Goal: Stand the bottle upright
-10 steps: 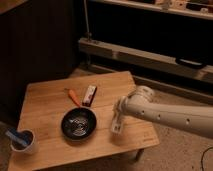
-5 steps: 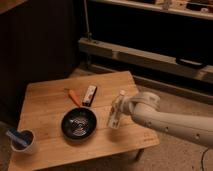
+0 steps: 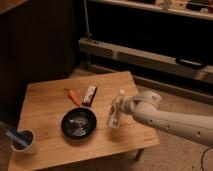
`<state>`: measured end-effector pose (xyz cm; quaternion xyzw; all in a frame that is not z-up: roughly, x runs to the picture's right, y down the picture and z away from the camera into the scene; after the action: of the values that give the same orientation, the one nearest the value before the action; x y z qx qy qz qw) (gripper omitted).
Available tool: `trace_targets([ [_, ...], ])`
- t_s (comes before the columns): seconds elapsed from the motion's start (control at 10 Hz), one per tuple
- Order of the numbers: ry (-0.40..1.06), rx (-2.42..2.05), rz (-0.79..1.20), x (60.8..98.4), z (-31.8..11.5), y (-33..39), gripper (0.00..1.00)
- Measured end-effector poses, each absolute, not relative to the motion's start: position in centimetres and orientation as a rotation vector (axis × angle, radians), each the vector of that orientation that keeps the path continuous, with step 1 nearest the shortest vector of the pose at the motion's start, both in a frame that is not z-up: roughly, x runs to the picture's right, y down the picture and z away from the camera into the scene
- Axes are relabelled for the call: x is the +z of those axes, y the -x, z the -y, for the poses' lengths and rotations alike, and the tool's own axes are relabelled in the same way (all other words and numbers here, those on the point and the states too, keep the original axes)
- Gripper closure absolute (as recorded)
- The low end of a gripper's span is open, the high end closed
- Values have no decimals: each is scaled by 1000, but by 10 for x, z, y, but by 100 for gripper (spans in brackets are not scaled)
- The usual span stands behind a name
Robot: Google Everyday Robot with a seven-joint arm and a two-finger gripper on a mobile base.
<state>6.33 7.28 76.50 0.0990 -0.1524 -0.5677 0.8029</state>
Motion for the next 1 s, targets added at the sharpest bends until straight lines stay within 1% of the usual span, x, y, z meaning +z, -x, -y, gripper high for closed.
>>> trace_targets([
  [0.3, -213, -1217, 326, 765, -72, -64, 100],
  [0.5, -232, -1236, 311, 766, -63, -69, 100],
  [0.6, -281, -1266, 282, 766, -44, -78, 100],
  [0.8, -384, -1343, 256, 759, 8, -84, 100],
  [1.0, -532, -1443, 217, 737, 64, -89, 100],
])
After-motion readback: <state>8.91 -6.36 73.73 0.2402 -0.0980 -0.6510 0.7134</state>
